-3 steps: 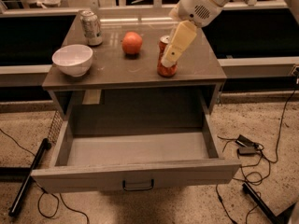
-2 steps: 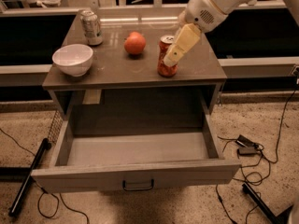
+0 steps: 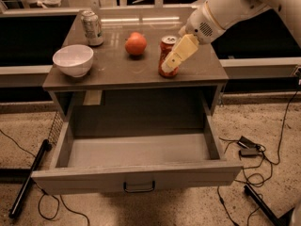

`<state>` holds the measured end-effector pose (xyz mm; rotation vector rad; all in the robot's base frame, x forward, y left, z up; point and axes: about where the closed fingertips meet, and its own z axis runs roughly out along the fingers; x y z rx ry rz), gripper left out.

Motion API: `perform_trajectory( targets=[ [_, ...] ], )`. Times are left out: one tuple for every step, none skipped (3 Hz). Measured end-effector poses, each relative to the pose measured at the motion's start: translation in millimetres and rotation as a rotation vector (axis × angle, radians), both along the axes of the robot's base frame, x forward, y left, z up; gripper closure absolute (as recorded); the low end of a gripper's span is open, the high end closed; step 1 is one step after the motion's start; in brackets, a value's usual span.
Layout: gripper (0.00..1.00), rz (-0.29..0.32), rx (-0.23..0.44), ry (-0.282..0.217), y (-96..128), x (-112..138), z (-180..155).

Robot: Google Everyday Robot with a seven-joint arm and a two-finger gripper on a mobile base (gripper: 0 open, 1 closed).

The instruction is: Place coke can into top drawer

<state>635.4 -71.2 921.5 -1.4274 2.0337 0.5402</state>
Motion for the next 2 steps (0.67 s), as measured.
perform_trajectory(
  targets=[
    [0.0,0.032,0.122,0.023,12.6,3.7,-12.2],
    [0.0,0.058,0.192,0.018,19.0,9.1,-15.4]
  ],
)
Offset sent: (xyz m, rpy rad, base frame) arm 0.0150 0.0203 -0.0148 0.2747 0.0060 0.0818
